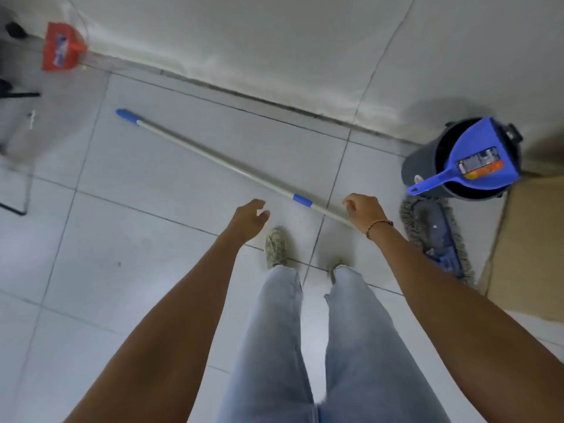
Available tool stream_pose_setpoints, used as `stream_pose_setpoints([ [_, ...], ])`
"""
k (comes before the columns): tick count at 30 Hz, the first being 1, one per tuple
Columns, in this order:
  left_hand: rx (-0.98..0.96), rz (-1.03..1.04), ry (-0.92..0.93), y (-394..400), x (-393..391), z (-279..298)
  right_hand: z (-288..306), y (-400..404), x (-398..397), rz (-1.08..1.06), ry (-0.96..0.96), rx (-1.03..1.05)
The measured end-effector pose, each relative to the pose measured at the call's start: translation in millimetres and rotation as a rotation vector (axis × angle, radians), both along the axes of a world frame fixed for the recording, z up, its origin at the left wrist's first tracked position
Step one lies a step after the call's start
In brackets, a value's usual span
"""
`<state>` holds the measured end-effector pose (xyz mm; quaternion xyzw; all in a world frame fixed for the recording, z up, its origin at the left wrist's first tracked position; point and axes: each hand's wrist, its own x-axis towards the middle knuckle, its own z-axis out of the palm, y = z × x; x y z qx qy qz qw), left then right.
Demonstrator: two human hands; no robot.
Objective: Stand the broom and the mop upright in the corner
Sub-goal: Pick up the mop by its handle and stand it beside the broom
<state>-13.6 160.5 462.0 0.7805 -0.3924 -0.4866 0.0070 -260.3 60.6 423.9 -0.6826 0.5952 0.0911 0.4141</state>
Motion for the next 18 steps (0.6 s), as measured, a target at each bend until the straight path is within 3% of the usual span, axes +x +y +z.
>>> stream_pose_setpoints([
  [4,-0.007,0.266,0.075,-27,38,-77,-77,-14,28,0.010,0.060,0.115],
  [8,-0.043,0.651,0.184,-60,76,-212,-194,-38,52,0.039,0.052,0.146],
  [12,-0.018,1.079,0.210,-83,100,-375,-355,-36,53,0.018,-0.002,0.157],
  [18,0.085,1.323,0.490,-104,75,-520,-500,-17,34,0.245,0.165,0.344],
])
